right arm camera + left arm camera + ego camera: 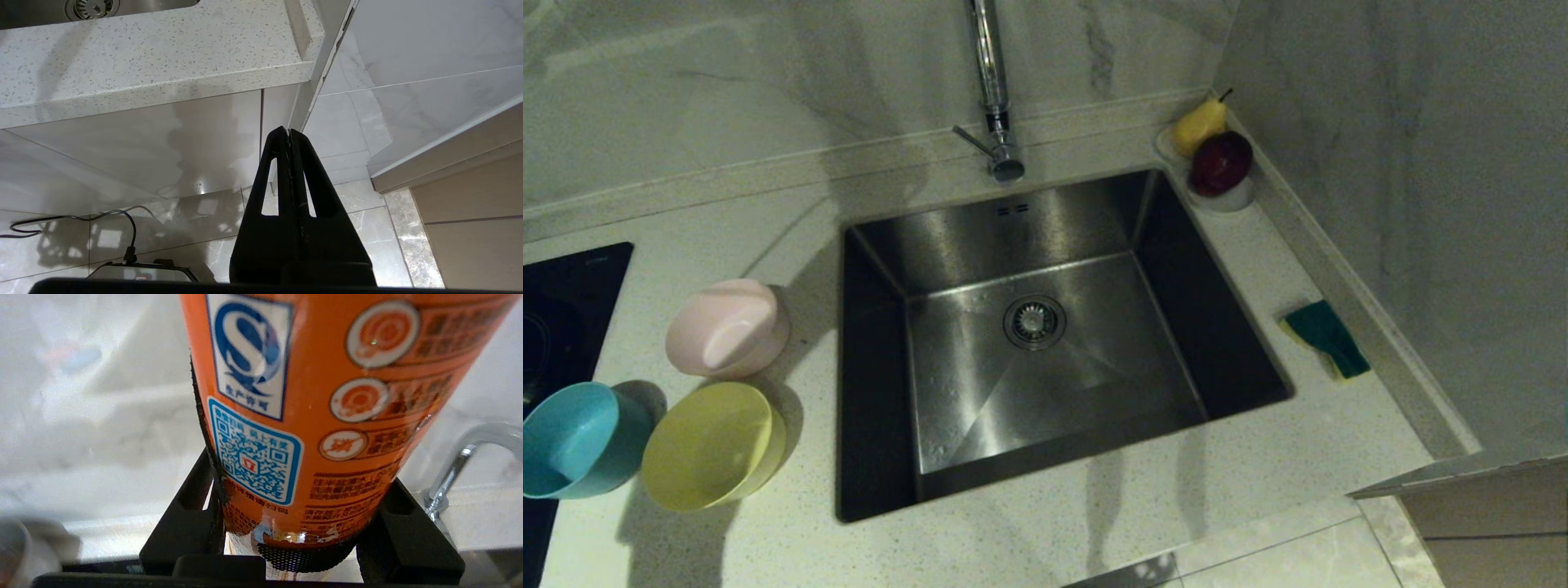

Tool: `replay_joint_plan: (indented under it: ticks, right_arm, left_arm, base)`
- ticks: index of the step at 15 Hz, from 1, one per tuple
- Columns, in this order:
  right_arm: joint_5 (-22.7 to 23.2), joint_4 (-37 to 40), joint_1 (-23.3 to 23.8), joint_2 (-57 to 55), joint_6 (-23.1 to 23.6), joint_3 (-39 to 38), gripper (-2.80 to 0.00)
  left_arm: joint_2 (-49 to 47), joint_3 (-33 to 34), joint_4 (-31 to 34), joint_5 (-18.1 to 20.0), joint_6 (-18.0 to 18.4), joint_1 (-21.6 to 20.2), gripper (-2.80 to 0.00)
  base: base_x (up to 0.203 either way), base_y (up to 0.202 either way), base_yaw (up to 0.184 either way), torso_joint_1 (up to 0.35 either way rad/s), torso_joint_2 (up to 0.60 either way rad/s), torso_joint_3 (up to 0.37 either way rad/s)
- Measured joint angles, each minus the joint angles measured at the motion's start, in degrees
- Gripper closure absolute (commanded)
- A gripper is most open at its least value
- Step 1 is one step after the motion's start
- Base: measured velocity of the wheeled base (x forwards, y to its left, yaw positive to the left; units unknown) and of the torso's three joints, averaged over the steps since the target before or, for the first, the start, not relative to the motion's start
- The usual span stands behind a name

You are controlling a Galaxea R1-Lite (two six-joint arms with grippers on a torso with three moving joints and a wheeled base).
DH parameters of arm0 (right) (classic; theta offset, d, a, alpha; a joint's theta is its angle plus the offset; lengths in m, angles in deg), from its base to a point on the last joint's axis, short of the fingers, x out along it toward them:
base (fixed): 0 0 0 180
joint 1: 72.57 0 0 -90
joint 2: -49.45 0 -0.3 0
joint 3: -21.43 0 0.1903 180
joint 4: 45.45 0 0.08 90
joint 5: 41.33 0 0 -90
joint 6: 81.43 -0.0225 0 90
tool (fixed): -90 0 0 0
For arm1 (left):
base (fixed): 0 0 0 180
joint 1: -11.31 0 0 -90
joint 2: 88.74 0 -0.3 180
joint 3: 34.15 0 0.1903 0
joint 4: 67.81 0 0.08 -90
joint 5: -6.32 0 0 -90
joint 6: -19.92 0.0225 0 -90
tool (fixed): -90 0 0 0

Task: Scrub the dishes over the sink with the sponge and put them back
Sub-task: Place the dish soap on the table

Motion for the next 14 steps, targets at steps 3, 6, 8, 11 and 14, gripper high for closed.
replay_joint_plan:
  ticks: [3,6,8,11,14]
  right_arm:
    - [0.00,-0.04,0.00,0.00,0.00,0.00,0.00]
    - [-0.02,0.00,0.00,0.00,0.00,0.00,0.00]
    - [0.00,-0.02,0.00,0.00,0.03,0.00,0.00]
    - [-0.01,0.00,0.00,0.00,0.05,0.00,0.00]
    - [0.00,-0.02,0.00,0.00,0.00,0.00,0.00]
  left_arm:
    - [3.58,6.48,0.26,6.27,-12.00,-11.02,0.00]
    - [6.91,17.08,-0.29,8.05,-19.95,-20.06,0.00]
    - [8.14,23.90,-4.31,7.65,-22.09,-25.02,0.00]
    - [8.35,33.65,-15.18,7.51,-23.65,-28.72,0.00]
    - [5.41,38.45,-20.66,6.67,-26.58,-33.40,0.00]
  base:
    - [0.000,0.000,0.000,0.000,0.00,0.000]
    - [0.000,0.000,0.000,0.000,0.00,0.000]
    - [0.000,0.000,0.000,0.000,0.00,0.000]
    - [0.000,0.000,0.000,0.000,0.00,0.000]
    - [0.000,0.000,0.000,0.000,0.00,0.000]
